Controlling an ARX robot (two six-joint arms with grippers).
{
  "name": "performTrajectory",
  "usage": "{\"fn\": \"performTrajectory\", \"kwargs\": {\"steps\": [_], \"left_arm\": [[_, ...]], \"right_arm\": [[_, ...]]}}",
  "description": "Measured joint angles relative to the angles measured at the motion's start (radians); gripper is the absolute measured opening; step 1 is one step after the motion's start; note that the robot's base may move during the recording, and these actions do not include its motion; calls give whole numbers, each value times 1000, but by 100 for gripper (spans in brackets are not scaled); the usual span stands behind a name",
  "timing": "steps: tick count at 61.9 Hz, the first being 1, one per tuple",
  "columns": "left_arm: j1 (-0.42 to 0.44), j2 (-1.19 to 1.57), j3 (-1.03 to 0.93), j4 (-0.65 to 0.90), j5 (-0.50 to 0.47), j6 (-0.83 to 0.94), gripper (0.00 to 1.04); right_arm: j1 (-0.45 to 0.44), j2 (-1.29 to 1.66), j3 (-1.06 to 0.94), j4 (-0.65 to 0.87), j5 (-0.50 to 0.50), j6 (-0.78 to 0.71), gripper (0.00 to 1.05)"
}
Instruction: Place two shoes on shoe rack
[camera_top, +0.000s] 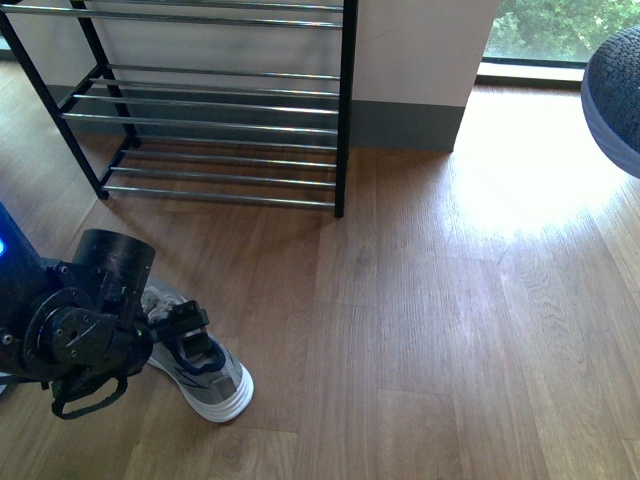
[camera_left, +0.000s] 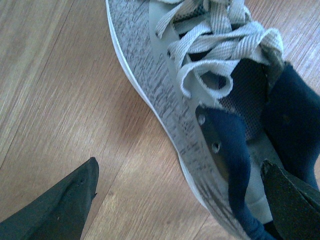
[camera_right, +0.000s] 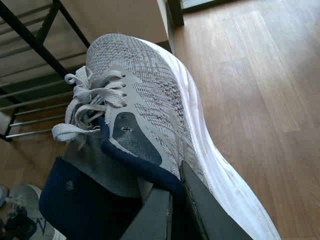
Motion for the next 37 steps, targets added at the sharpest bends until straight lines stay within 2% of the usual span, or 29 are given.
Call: {"fn": "performTrajectory", "kwargs": {"steps": [16, 19, 37], "left_arm": [[-2, 29, 43, -43, -5, 14, 95], [-2, 30, 43, -44, -10, 14, 91], [-7, 30, 43, -50, -15, 14, 46]], "right_arm": [[0, 0, 0, 0, 0, 0, 1], [0, 0, 0, 0, 0, 0, 1], [0, 0, 0, 0, 0, 0, 1]]}}
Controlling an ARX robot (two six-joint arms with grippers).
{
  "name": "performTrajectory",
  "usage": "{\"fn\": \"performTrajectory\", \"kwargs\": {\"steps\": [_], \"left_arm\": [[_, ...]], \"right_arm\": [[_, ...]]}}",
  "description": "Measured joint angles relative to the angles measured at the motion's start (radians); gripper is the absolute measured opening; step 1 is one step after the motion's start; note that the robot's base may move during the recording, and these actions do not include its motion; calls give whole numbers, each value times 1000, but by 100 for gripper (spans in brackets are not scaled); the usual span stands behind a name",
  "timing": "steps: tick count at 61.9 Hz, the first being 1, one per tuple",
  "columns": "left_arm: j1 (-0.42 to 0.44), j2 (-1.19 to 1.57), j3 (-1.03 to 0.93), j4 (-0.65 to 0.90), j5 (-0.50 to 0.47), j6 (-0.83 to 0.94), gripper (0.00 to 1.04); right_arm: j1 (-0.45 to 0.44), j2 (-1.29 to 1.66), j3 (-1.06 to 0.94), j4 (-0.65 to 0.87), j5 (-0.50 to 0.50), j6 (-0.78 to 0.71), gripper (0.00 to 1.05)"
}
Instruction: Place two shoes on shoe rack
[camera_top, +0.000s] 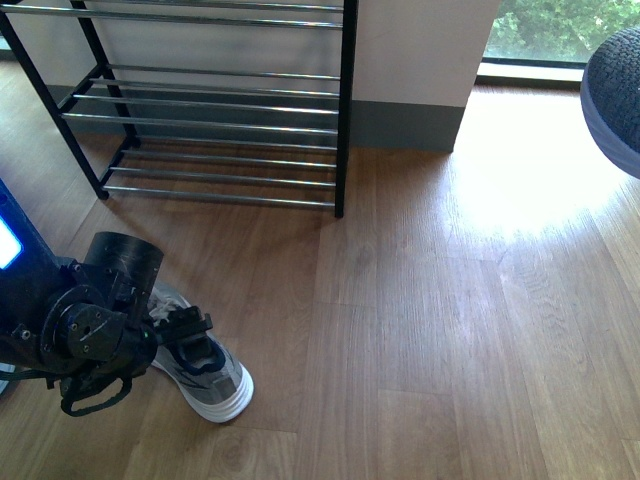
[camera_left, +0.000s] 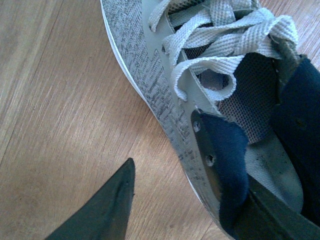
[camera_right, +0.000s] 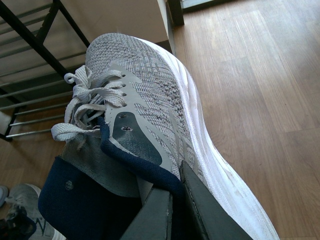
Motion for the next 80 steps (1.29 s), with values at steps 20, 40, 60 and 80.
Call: {"fn": "performTrajectory", "kwargs": {"steps": [20, 40, 60, 80], "left_arm": [[-7, -4, -8, -3, 3, 42, 2], [0, -155, -166, 136, 21, 200, 2], [-10, -640, -626, 322, -100, 257, 2], [-30, -1261, -792, 83, -224, 298, 2]], "right_arm": [[0, 0, 0, 0, 0, 0, 1], [0, 0, 0, 0, 0, 0, 1], [0, 0, 0, 0, 0, 0, 1], [0, 0, 0, 0, 0, 0, 1]]}}
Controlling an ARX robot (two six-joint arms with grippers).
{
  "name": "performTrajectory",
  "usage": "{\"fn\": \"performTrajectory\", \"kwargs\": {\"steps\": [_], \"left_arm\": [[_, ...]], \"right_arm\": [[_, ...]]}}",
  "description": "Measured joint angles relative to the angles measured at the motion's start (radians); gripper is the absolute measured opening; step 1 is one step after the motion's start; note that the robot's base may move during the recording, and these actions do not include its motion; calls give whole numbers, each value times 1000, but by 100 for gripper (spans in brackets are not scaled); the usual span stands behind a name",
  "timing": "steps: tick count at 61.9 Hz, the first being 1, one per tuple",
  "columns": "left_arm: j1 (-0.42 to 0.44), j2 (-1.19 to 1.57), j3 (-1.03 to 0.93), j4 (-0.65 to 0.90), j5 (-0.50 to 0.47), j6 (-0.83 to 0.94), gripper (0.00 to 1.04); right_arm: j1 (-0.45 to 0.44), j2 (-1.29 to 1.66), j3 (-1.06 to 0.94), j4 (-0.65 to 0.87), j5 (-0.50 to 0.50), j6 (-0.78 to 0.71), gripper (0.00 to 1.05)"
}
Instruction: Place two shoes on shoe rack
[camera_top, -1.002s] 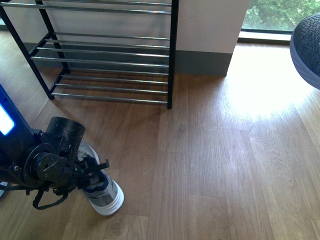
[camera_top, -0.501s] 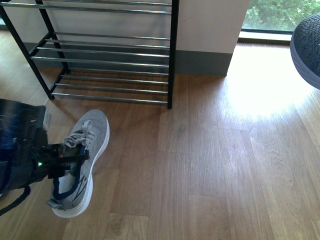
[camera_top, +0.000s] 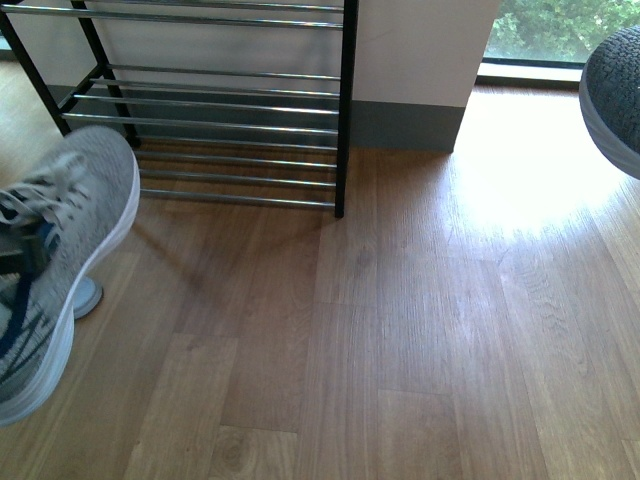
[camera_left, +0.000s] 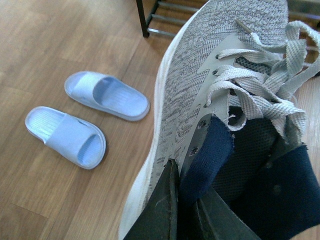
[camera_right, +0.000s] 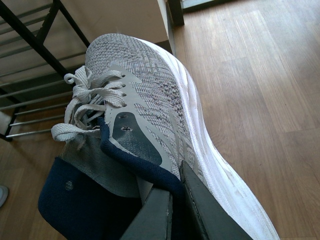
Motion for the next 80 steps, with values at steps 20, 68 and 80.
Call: {"fn": "performTrajectory", "kwargs": {"steps": [20, 68, 80], "left_arm": [[-48, -499, -49, -290, -101, 12, 2], [-107, -797, -90, -424, -156, 18, 2], [-108, -798, -91, -424, -163, 19, 2]], "right_arm": [[0, 0, 0, 0, 0, 0, 1], [-3, 0, 0, 0, 9, 0, 1], [-2, 0, 0, 0, 1, 0, 1]]}}
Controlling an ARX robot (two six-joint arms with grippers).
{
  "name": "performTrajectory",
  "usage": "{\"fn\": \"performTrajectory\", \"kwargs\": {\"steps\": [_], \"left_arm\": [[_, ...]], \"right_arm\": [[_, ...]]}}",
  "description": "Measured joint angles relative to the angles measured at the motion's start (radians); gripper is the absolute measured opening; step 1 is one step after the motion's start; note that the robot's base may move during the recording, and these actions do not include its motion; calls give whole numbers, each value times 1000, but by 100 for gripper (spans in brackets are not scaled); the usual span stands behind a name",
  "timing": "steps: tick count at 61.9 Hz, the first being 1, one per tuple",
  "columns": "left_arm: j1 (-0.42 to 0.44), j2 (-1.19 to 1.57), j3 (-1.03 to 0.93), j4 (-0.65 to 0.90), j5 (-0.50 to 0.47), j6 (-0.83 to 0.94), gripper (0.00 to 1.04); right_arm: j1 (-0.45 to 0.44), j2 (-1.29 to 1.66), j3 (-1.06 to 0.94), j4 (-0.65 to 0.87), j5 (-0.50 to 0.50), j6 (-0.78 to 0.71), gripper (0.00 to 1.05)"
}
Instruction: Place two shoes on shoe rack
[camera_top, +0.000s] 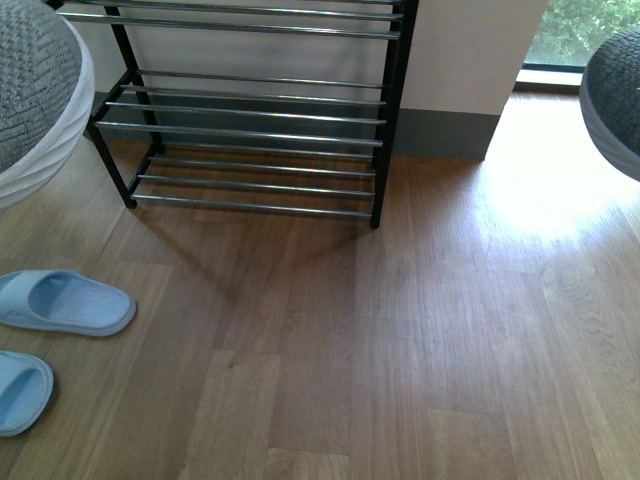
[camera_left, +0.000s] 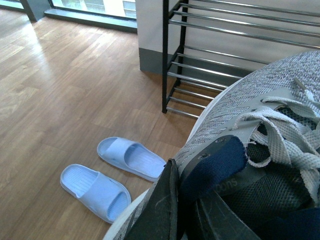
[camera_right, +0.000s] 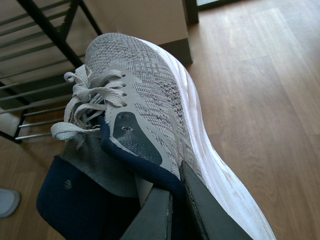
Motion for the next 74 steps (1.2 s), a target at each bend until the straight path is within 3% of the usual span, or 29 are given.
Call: {"fn": "performTrajectory", "kwargs": {"steps": [74], "left_arm": [[2, 0, 0, -1, 0, 0, 2]], "right_arm": [[-7, -3, -5, -4, 27, 0, 1]]}}
